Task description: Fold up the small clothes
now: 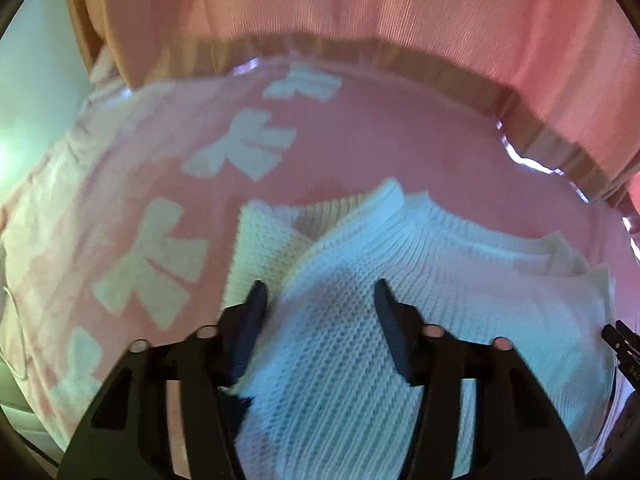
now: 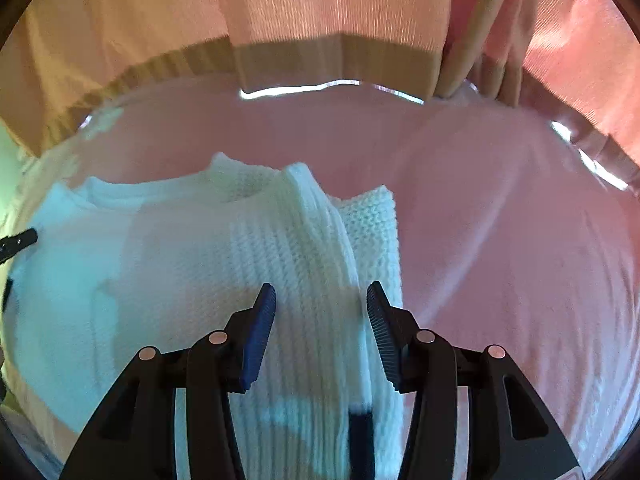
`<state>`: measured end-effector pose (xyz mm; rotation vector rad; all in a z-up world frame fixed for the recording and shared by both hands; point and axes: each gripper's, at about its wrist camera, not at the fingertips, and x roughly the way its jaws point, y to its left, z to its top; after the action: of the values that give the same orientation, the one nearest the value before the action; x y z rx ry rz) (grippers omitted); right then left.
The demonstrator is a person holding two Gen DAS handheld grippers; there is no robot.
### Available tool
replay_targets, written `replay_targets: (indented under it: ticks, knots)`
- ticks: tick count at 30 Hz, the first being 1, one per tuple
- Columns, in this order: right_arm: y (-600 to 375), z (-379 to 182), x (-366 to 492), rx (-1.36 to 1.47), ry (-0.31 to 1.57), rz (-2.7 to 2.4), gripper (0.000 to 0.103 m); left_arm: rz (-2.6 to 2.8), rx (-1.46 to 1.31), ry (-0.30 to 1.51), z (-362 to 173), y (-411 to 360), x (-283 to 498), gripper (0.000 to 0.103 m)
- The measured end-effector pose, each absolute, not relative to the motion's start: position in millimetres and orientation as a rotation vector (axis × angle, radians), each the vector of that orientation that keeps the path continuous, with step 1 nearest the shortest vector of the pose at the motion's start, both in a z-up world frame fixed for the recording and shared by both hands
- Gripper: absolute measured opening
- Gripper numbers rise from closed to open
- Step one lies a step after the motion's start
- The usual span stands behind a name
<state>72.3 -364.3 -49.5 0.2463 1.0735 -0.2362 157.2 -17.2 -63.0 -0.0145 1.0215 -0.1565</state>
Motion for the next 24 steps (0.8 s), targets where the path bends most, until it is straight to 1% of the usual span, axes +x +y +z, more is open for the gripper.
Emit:
replay_targets:
  ticks: [1,2,3,7,8,10,11,12,13,14,15,16,17,18,21,24]
  knots:
    - [-366.3,-53.5,77.1,0.249,1.072,-0.226,0.029,-0.16,-0.026,1.033,-66.9,-18.0,160.7,0.026]
    - [-366.9,-55.0,79.1,0.253,1.072,-0.209,0.008,-0.166,-0.036,1.035,-67.8,-19.5,164.1,0.01]
    - [-367.1,-52.8,82.1,0.252,1.068,-0.203,0.007,-0.163,-0.039,1.026,-65.2,-19.3,164.3,0.008]
    - [-363.8,-17.3,74.6,0.253,0.964,-0.195,0.007,-0.135,-0.053,0.98,-55.7,-14.9,167.1,0.008]
    - [-367.4,-17.6,74.1,0.232,0.967,-0.223,0.007,-0.11,-0.033,0.996,-60.7,-14.3,170.3,0.009]
    - [-379.2,-42.9,81.3,0.229,1.077,-0.264,0.007,-0.091,-0.021,1.07,-79.0,-13.3,178.5,0.011]
    - [-384.0,-56.8,82.7,0.256,1.132,-0.253,0.007,-0.084,-0.022,1.066,-80.4,-13.0,177.7,0.011]
    - [-387.4,-57.3,78.5,0.285,1.11,-0.253,0.007,-0.076,-0.013,1.047,-74.6,-14.8,173.6,0.012]
    - [-385.8,-47.4,75.7,0.28,1.092,-0.258,0.008,-0.079,-0.003,1.025,-65.2,-17.5,167.9,0.015]
    - [-381.6,-32.0,70.8,0.263,1.048,-0.263,0.01,-0.085,-0.001,1.008,-58.8,-18.8,163.2,0.02]
    - [-377.0,-18.0,64.7,0.255,0.992,-0.26,0.017,-0.096,-0.005,0.967,-45.8,-21.0,153.0,0.025]
    - [-367.4,-1.9,57.5,0.249,0.927,-0.227,0.02,-0.11,-0.013,0.927,-35.5,-23.9,143.1,0.036]
    - [-359.3,5.4,53.0,0.251,0.898,-0.186,0.019,-0.125,-0.016,0.906,-29.7,-26.5,136.9,0.049]
    - [-347.7,10.9,49.3,0.263,0.872,-0.127,0.015,-0.169,-0.014,0.871,-22.7,-33.5,125.8,0.052]
    - [-305.4,6.2,52.9,0.283,0.888,0.04,0.011,-0.279,0.064,0.845,-21.8,-65.1,102.0,0.054]
    - [-268.5,-15.2,69.5,0.246,0.96,0.138,0.01,-0.319,0.131,0.902,-44.0,-93.3,93.7,0.054]
